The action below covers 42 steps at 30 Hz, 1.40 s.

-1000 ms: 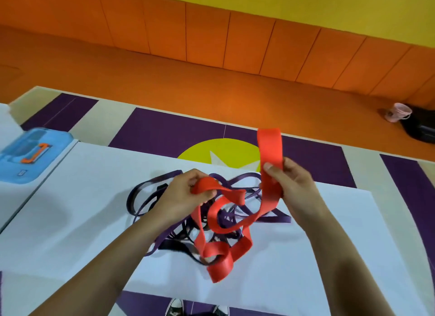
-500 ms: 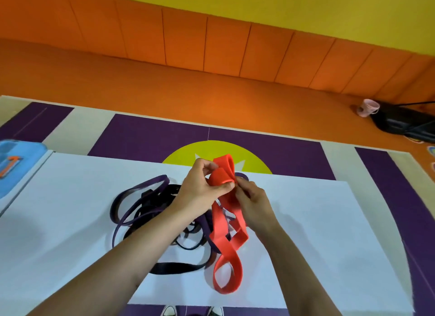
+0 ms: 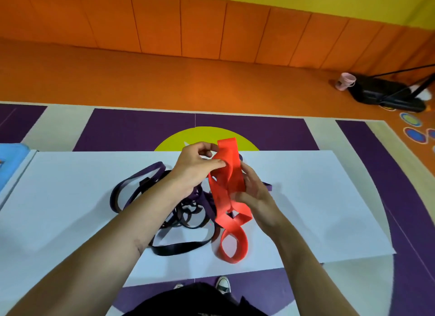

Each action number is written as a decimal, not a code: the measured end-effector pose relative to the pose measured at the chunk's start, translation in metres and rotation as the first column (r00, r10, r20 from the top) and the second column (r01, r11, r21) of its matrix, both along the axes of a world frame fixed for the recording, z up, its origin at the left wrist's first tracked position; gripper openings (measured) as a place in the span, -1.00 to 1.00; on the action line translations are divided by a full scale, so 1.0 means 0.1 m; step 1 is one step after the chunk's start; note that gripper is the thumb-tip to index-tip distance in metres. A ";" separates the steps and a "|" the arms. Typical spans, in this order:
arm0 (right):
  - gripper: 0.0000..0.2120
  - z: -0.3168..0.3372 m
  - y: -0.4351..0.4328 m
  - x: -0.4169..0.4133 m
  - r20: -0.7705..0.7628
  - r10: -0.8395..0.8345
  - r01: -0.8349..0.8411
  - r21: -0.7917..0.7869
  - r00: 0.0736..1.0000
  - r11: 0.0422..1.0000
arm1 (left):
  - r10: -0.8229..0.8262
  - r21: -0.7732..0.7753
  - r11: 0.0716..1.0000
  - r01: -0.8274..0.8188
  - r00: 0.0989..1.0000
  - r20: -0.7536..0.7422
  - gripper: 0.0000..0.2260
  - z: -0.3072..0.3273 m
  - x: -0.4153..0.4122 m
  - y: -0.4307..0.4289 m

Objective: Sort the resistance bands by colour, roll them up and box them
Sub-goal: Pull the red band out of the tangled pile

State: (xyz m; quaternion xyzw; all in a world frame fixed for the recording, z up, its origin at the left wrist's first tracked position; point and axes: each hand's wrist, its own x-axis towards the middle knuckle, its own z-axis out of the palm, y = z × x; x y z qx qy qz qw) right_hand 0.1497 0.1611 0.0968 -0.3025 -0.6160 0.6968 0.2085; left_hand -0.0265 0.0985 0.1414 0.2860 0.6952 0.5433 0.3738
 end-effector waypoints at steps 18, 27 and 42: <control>-0.34 -0.27 -0.26 0.09 0.232 -0.467 0.427 0.203 0.853 0.881 | -0.013 0.135 0.991 -0.010 0.986 0.168 -0.73 -0.24 0.67 0.12; -0.79 -0.02 0.56 1.16 0.385 -0.599 0.431 0.439 0.702 0.788 | -0.438 0.062 0.856 0.514 0.782 -0.443 -0.56 -0.37 0.96 0.47; -0.69 1.07 2.22 2.17 0.166 -0.763 0.406 0.765 0.624 0.499 | -0.639 -0.346 0.722 0.599 0.387 -0.664 -0.83 -0.91 1.66 1.21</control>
